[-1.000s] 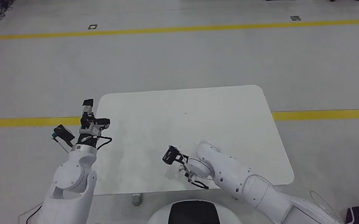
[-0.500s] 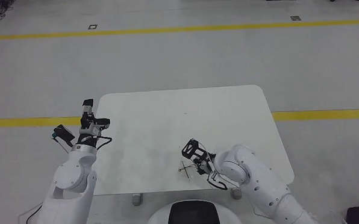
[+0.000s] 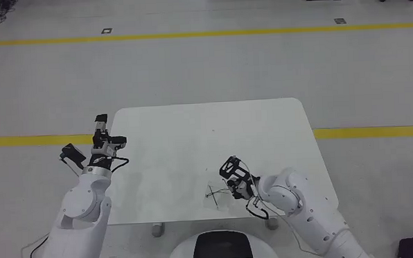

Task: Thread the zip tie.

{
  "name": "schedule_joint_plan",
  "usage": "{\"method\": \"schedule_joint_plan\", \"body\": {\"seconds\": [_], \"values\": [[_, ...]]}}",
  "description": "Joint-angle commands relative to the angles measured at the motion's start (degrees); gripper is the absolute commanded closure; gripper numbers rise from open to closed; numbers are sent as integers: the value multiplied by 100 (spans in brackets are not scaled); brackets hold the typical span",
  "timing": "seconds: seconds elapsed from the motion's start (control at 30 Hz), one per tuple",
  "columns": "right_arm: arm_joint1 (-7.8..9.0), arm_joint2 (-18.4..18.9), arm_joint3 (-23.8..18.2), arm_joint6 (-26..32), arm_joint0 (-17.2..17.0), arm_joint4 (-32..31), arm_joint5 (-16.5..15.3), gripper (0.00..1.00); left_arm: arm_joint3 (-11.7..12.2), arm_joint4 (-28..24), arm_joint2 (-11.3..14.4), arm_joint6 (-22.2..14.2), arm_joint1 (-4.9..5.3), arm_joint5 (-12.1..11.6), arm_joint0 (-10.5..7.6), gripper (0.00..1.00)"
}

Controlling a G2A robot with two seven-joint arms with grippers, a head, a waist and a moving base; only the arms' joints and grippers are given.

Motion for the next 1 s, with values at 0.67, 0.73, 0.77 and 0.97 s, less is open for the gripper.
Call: {"method": "schedule_joint_plan", "body": {"seconds": [0.67,0.73,0.77,0.97], "values": [[676,821,414,162,339,4087,0,100,0,0,0,0,0,0,0,0],[676,821,414,162,339,4087,0,100,0,0,0,0,0,0,0,0],[676,821,414,162,339,4087,0,100,0,0,0,0,0,0,0,0],[676,821,414,162,339,4087,0,100,0,0,0,0,0,0,0,0]]}}
